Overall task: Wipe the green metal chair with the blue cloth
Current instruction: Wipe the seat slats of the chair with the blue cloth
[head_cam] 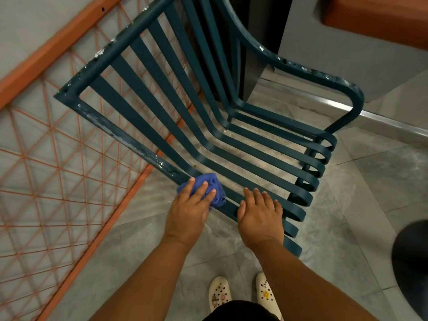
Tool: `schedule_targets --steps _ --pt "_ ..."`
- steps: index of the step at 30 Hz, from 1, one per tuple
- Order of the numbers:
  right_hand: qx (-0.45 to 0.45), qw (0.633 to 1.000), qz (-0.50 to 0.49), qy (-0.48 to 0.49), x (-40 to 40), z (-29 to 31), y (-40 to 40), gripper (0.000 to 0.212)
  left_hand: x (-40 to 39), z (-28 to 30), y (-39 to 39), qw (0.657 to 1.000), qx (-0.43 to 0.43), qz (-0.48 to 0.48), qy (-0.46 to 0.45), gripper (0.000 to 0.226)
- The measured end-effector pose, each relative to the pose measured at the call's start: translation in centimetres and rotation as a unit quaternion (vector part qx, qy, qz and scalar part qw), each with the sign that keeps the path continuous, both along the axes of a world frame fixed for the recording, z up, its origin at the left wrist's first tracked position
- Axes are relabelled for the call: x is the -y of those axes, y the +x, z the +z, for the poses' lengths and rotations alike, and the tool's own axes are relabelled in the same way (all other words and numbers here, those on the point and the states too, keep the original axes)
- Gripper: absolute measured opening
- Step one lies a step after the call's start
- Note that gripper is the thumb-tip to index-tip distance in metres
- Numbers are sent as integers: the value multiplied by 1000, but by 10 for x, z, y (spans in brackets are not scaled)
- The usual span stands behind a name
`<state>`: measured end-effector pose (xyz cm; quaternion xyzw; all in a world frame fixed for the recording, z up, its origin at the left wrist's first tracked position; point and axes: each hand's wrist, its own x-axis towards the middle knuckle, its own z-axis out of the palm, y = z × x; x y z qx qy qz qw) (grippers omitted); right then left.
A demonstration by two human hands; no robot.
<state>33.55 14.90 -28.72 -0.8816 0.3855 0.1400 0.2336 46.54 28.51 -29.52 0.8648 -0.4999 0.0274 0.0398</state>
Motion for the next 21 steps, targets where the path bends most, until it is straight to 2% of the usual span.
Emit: schedule_targets --steps 3,8,11,19,21 --pt "-7 1000 8 -11 0 2 1 55 7 -2 -5 999 4 48 -1 54" --pt "33 998 45 -22 -4 3 21 54 -2 -3 10 997 31 -72 -23 59" --pt "51 996 72 -16 -6 0 41 54 -1 1 21 998 29 -46 -21 56" --pt "15 995 101 -10 -5 -3 42 56 -15 -5 57 999 46 -5 -29 41" --pt "11 995 102 -8 -6 -2 43 56 -15 -11 54 999 51 -15 -12 44"
